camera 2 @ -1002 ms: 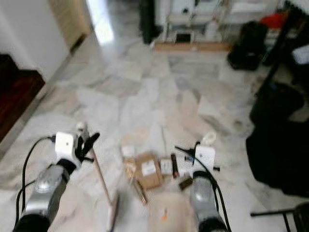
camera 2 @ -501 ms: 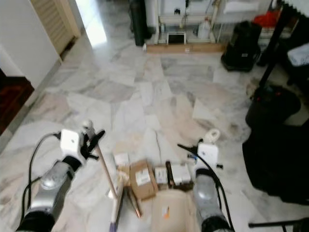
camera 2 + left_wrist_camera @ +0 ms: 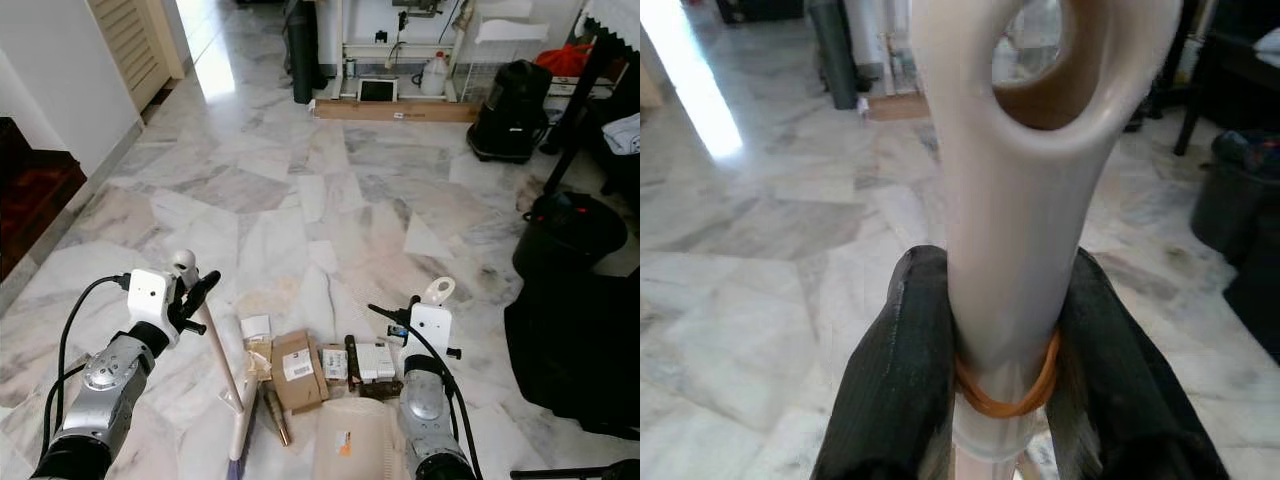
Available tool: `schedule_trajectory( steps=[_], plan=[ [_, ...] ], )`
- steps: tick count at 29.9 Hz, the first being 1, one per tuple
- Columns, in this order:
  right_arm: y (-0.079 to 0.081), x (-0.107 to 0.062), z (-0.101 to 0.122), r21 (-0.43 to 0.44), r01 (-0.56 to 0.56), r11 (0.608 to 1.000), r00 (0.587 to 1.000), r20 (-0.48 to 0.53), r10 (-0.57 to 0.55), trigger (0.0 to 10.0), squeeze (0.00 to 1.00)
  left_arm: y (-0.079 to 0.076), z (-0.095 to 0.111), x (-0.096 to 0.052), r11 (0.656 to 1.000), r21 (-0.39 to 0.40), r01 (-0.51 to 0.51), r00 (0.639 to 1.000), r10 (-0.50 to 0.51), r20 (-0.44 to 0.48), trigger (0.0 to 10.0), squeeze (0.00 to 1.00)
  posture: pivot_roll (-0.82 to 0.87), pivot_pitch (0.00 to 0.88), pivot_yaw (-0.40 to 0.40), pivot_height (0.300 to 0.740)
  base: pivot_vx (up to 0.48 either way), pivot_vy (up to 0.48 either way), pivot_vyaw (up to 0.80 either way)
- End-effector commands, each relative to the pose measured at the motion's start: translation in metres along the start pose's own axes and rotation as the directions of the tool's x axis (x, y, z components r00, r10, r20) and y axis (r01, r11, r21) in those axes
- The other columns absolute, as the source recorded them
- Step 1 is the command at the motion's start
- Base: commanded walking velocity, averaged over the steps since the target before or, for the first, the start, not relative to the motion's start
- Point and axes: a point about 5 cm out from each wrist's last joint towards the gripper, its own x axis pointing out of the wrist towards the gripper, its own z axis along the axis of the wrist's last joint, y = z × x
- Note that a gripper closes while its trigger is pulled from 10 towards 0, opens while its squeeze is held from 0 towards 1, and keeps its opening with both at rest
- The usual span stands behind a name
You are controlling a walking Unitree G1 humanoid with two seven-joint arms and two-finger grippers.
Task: Sweep floor
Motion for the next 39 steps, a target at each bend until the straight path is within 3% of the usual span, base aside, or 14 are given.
schedule_trajectory(
  steps=[1,13,21,33,39],
  plan=[
    [0.005,-0.004,-0.006,0.01,-0.025,1.0,0.999,-0.038,0.025,10.0,0.0,-0.001,0.0,0.0,0.999,-0.028,0.022,1.0,-0.022,-0.002,10.0,0.0,0.05,0.102,0.06,0.74,0.0,0.0,0.0],
    [0.01,-0.004,-0.008,0.015,-0.054,0.998,0.997,-0.052,0.055,10.0,0.0,0.004,0.001,-0.005,0.988,-0.121,0.099,0.994,-0.103,-0.031,10.0,0.0,0.05,0.107,0.059,0.74,0.0,0.0,0.0],
    [0.009,-0.003,-0.006,0.009,-0.049,0.999,0.998,-0.048,0.049,10.0,0.0,0.005,0.012,-0.004,0.966,-0.202,0.16,0.986,-0.165,-0.005,10.0,0.0,0.06,0.104,0.057,0.74,0.0,0.0,0.0],
    [0.01,-0.002,-0.006,0.01,-0.051,0.999,0.997,-0.052,0.052,10.0,0.0,0.015,0.028,-0.003,0.938,-0.322,0.13,0.991,-0.114,0.071,10.0,0.0,0.06,0.107,0.057,0.74,0.0,0.0,0.0],
    [0.011,-0.003,-0.007,0.009,-0.057,0.998,0.997,-0.057,0.057,10.0,0.0,0.021,0.042,-0.003,0.958,-0.276,0.08,0.992,-0.05,0.115,10.0,0.0,0.06,0.111,0.057,0.74,0.0,0.0,0.0]
  ],
)
